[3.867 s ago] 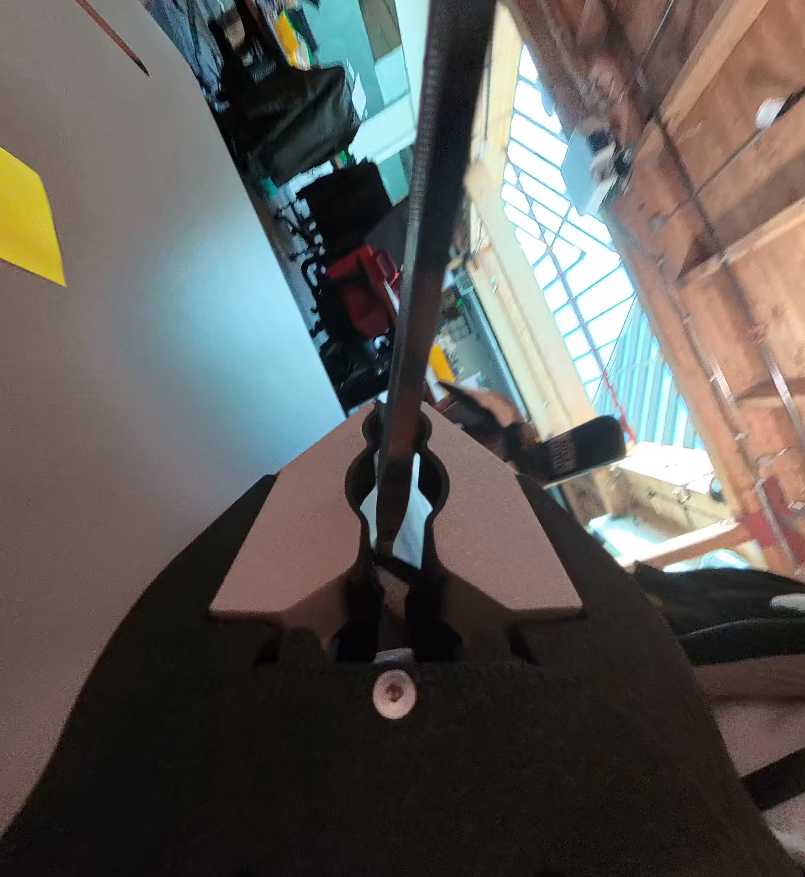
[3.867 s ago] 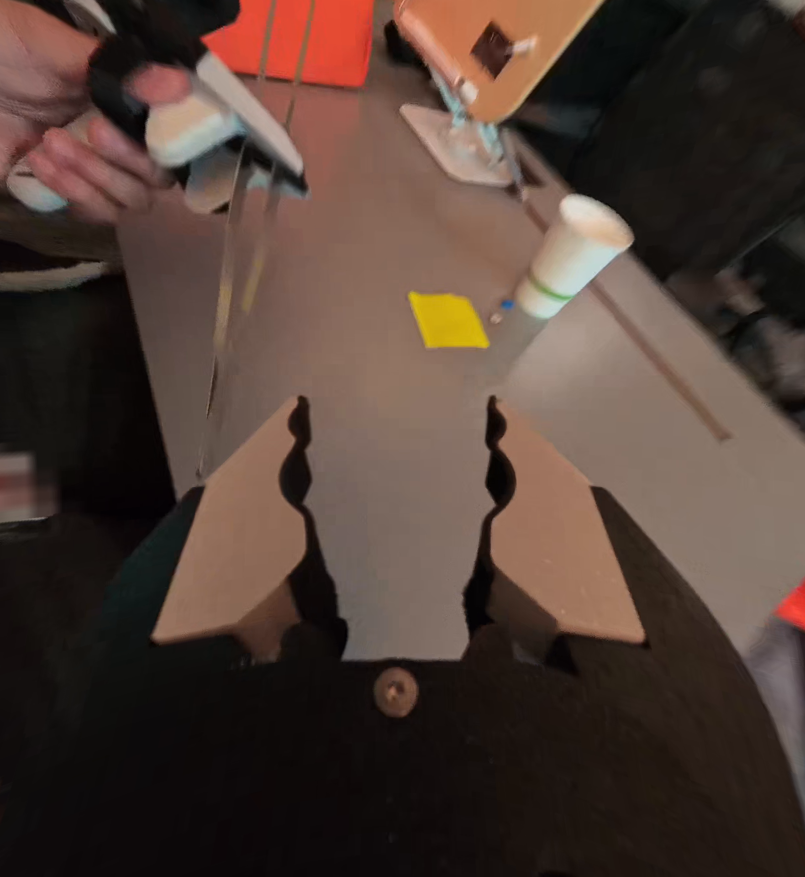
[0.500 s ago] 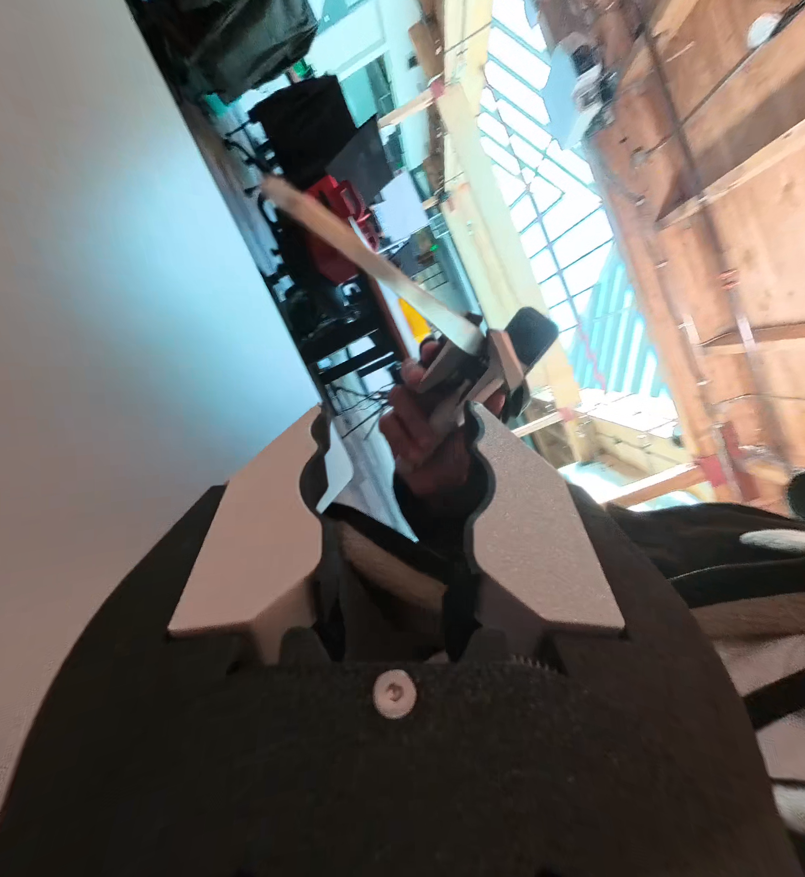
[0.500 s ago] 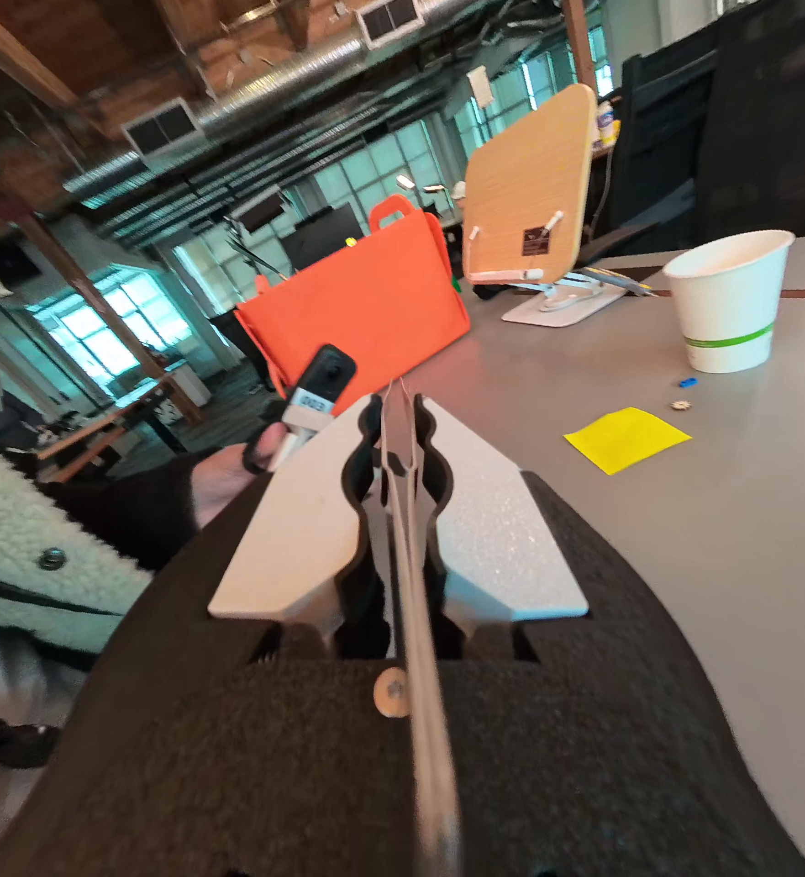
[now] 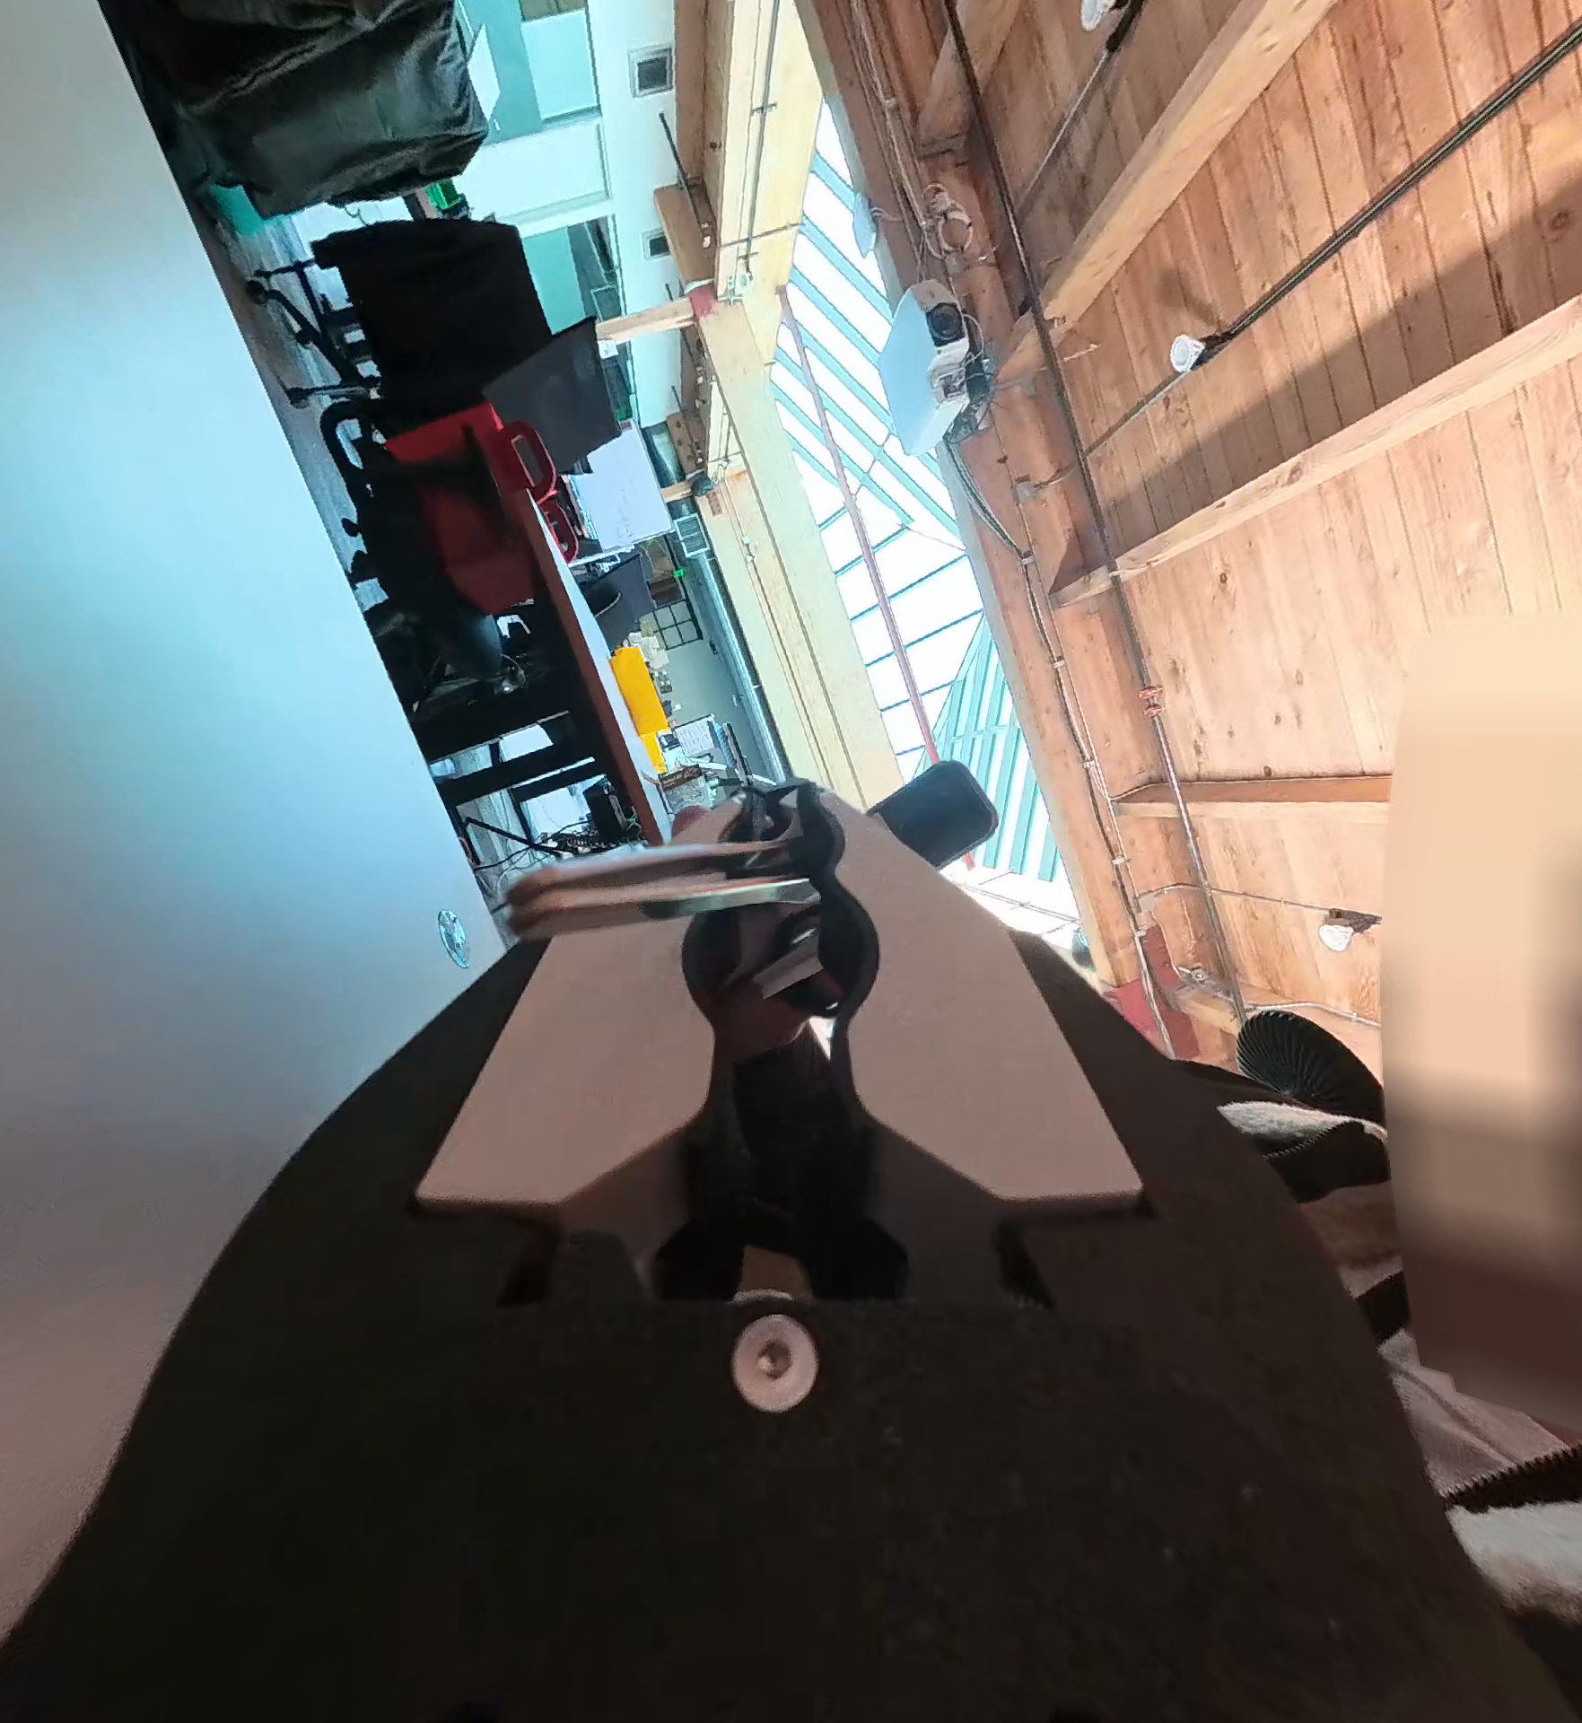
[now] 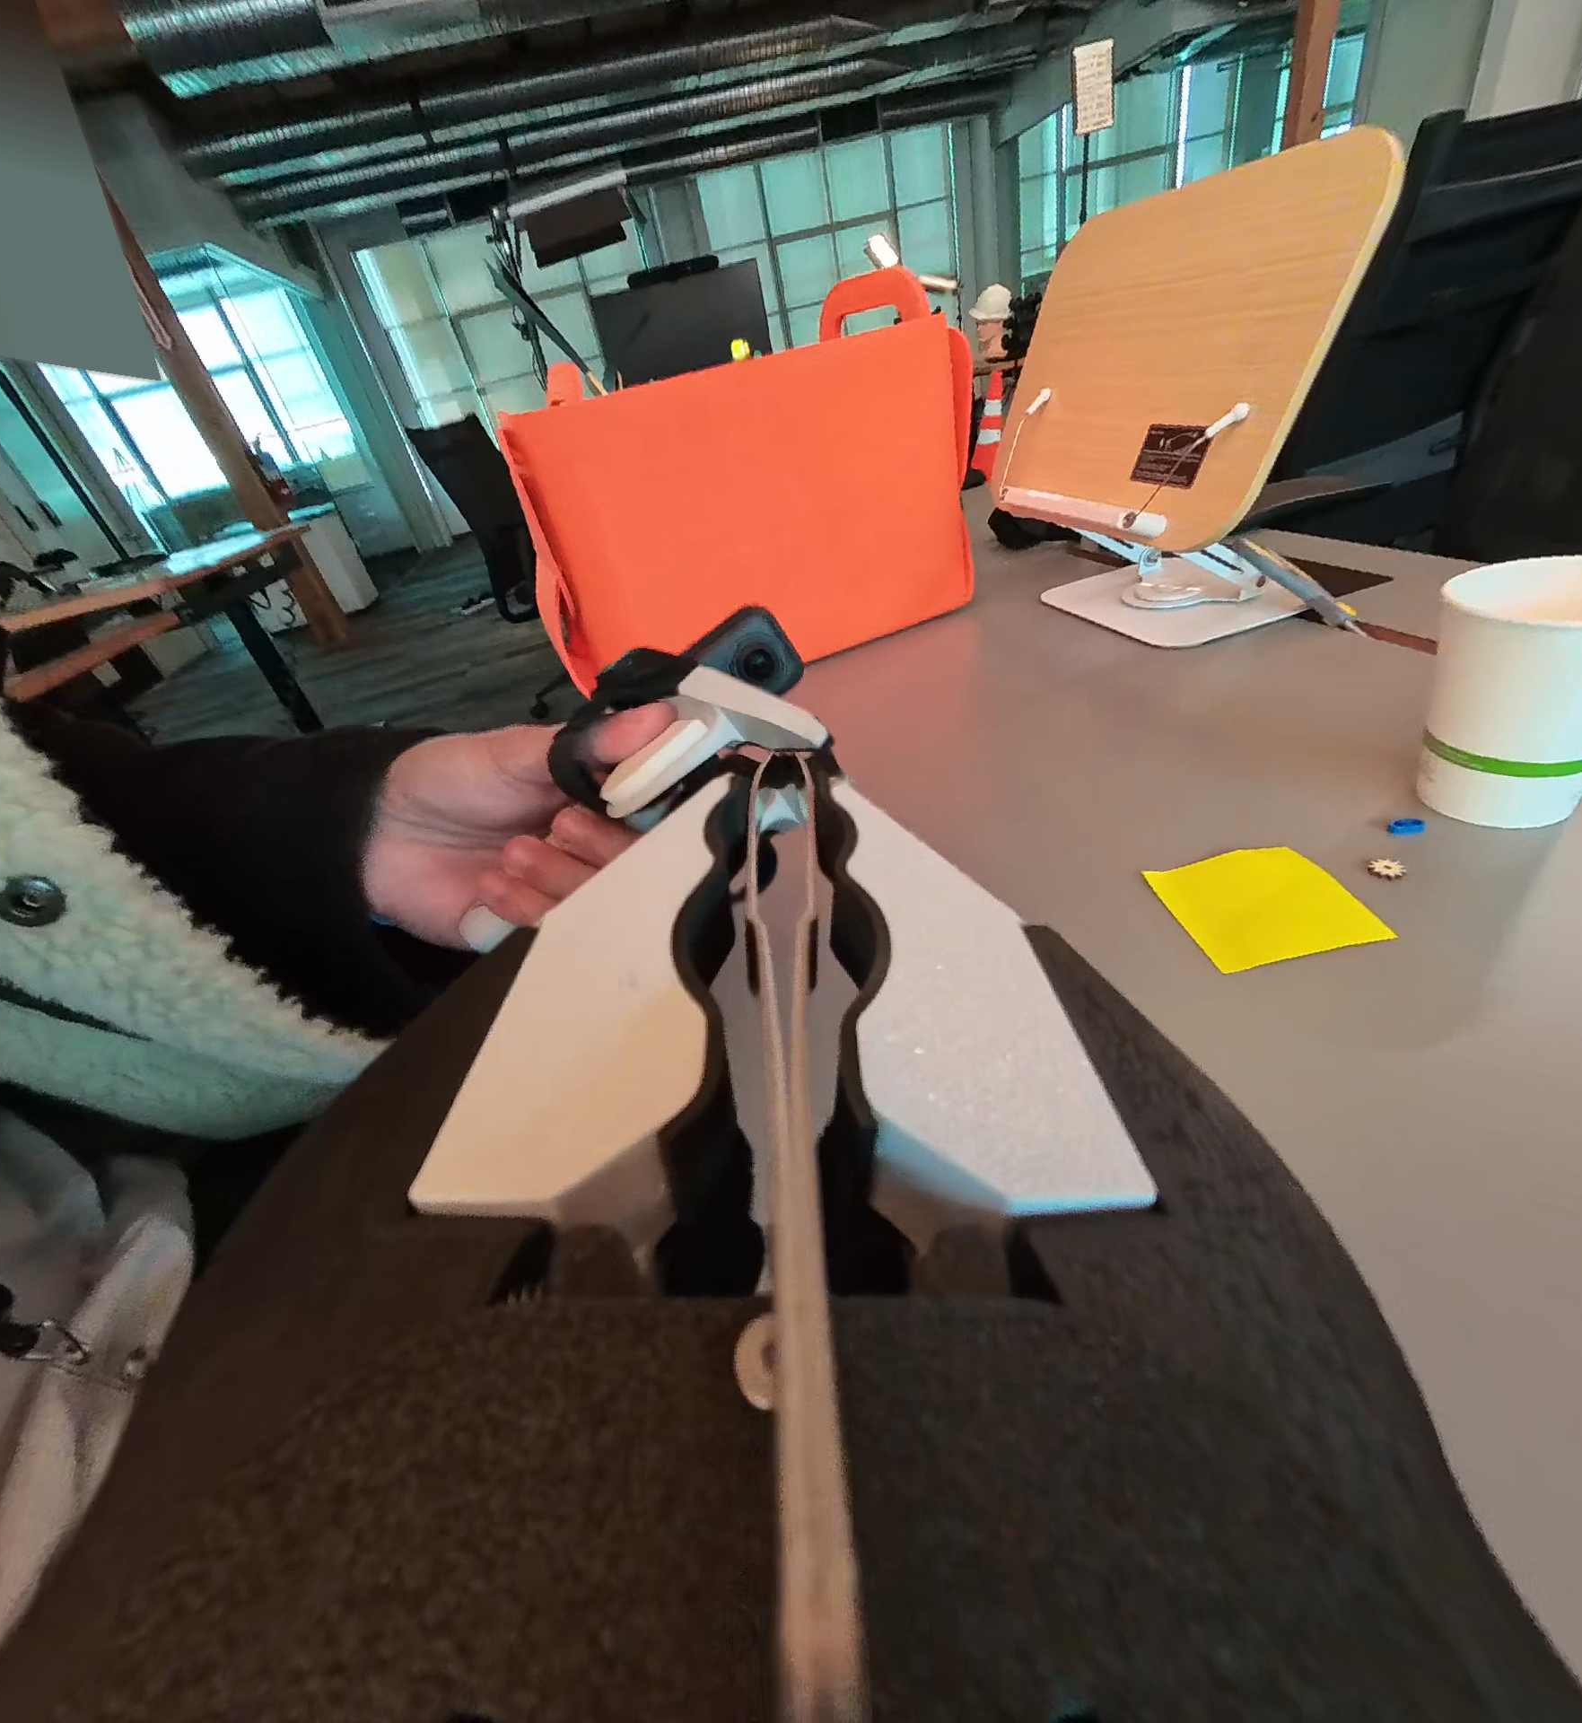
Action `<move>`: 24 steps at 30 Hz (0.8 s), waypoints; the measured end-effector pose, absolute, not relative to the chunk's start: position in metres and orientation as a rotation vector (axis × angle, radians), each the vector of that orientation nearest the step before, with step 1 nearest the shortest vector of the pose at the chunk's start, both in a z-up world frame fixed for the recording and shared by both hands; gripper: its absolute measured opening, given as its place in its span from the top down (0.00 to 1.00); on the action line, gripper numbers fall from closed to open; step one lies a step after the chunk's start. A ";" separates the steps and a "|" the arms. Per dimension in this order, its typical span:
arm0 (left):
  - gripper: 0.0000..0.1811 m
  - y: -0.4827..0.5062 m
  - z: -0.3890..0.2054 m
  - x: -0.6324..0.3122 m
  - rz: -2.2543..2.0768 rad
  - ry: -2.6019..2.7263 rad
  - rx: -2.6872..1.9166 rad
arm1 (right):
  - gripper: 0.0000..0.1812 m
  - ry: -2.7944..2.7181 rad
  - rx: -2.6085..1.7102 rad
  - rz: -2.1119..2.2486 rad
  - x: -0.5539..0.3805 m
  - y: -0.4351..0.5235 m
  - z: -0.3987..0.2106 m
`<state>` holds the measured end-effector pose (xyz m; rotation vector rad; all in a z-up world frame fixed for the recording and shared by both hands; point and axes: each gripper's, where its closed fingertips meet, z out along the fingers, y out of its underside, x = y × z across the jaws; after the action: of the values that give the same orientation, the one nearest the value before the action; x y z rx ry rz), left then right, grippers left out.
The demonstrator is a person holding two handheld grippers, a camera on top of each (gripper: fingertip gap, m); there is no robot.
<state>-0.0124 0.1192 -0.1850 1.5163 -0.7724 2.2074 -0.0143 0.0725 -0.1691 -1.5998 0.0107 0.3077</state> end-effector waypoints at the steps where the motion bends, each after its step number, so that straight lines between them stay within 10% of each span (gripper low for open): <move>1: 0.96 0.120 -0.185 -0.012 2.205 -0.772 1.526 | 0.93 0.001 -1.626 0.301 -0.015 0.073 -0.174; 24: 0.76 0.167 -0.198 -0.020 2.249 -1.613 1.916 | 0.94 0.345 -1.674 -0.252 0.089 0.039 -0.174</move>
<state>-0.0200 0.1671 -0.1975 1.9165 -1.6131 2.2491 0.0891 0.0395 -0.1744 -1.6744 0.3453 -0.2517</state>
